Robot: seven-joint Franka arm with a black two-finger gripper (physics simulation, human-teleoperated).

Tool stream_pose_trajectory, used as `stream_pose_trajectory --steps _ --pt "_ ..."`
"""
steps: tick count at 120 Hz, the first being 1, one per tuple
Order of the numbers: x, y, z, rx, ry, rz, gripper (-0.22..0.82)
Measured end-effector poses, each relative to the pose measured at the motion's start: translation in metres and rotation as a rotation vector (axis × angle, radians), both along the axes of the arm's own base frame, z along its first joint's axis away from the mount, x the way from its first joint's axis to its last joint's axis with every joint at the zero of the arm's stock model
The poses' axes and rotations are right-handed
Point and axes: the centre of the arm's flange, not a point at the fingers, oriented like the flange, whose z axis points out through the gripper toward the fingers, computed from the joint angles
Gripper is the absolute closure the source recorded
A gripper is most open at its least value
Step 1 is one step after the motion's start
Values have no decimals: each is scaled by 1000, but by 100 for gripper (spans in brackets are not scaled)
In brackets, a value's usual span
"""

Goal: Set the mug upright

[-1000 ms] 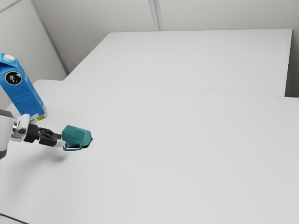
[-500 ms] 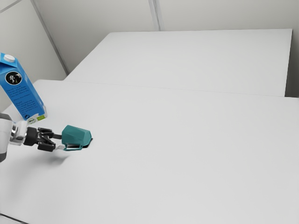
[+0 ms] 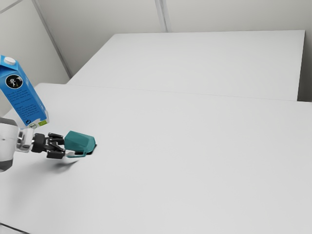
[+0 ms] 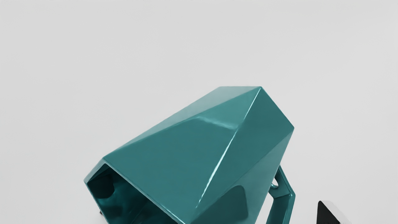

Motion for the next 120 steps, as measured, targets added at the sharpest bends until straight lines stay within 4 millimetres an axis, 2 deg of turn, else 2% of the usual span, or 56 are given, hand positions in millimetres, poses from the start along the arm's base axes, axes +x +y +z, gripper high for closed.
stream_pose_trajectory --steps 17,32,50,68,87,101,110,120 --pt "1 -3 -1 -9 -16 -9 30" --pt "2 -4 4 -10 -34 -15 52" --pt "4 -5 11 -7 -57 -25 67" --pt "11 -12 25 3 -87 -43 74" --pt "16 -17 35 13 -106 -49 76" --pt "28 -29 65 70 -135 -76 78" --pt "37 -48 98 169 -118 -159 78" --pt "44 -72 125 294 -53 -263 78"
